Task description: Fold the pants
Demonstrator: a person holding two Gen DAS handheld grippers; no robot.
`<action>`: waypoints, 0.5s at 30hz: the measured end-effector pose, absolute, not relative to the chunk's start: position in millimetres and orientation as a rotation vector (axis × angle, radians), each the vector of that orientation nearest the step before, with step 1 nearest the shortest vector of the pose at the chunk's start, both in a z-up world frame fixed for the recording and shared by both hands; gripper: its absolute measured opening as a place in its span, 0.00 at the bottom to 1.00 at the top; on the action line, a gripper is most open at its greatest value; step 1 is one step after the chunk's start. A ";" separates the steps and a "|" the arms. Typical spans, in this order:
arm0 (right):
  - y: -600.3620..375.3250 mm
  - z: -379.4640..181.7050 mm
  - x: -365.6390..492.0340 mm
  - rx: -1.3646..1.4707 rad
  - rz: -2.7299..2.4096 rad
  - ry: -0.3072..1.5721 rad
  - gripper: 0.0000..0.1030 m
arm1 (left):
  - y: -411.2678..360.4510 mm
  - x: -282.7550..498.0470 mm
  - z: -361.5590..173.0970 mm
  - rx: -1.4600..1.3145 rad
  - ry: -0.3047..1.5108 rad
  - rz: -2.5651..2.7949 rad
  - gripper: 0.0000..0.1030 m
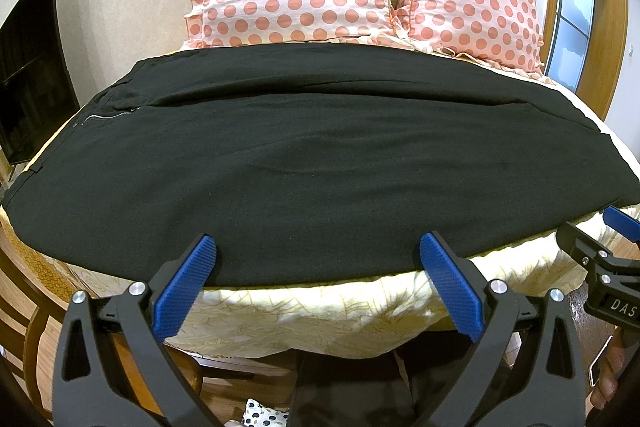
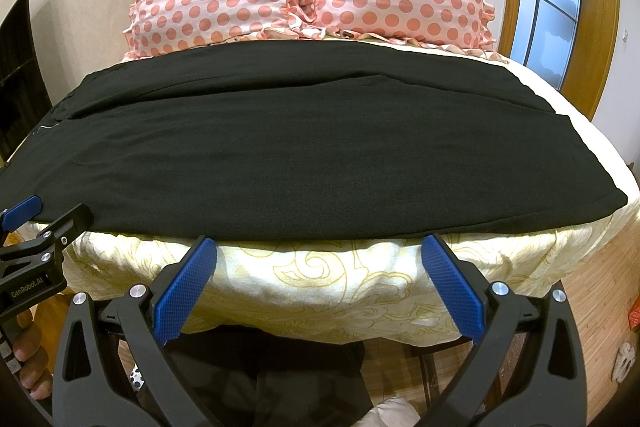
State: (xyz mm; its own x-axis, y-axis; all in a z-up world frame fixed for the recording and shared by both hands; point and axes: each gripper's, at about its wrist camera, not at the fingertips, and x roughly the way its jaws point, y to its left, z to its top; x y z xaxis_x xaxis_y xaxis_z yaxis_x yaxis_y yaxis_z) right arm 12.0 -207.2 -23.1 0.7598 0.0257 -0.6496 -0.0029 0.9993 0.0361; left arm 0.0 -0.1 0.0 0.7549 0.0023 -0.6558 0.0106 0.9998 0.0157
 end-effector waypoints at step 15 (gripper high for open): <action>-210.6 -20.4 12.5 0.031 0.025 0.708 0.99 | -0.2 -0.1 0.1 0.019 0.715 -0.004 0.98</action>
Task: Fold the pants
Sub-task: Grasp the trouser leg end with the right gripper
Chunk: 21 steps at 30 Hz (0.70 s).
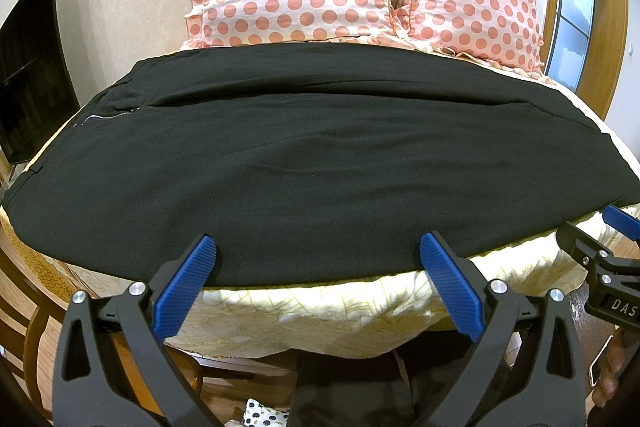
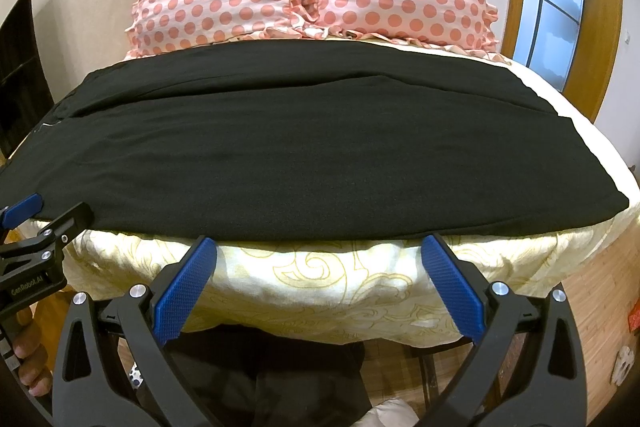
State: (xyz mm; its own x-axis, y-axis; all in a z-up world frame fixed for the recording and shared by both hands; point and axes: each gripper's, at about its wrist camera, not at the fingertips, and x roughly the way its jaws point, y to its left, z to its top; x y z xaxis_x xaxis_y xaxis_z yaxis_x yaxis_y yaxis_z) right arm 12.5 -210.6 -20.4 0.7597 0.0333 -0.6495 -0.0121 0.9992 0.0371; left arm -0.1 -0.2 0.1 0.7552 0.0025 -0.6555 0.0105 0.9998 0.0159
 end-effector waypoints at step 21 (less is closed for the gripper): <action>-231.8 -18.6 3.5 -0.071 0.298 0.703 0.99 | 2.6 -0.9 13.1 0.072 0.683 -0.011 0.98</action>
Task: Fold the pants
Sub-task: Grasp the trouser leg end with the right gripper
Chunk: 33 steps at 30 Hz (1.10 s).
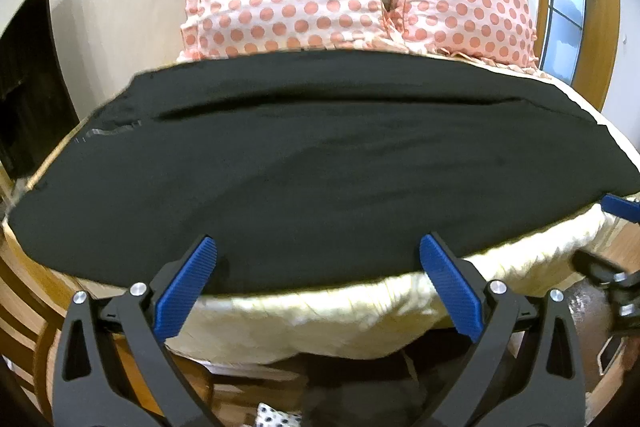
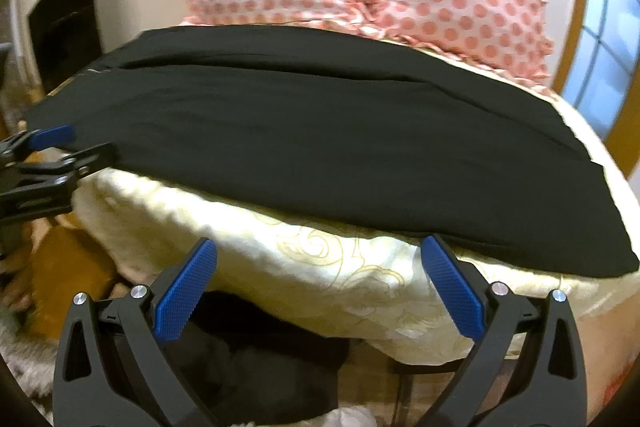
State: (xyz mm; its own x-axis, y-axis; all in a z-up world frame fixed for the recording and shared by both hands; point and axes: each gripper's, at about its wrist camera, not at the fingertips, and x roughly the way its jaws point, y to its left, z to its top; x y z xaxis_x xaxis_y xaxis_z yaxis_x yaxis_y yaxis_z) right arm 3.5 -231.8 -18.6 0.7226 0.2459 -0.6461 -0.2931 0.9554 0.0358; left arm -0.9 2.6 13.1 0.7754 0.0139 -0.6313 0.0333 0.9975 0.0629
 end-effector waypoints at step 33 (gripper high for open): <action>-512.2 -13.2 388.7 0.664 -0.741 0.900 0.69 | 83.5 99.2 18.4 -0.134 0.692 0.146 0.98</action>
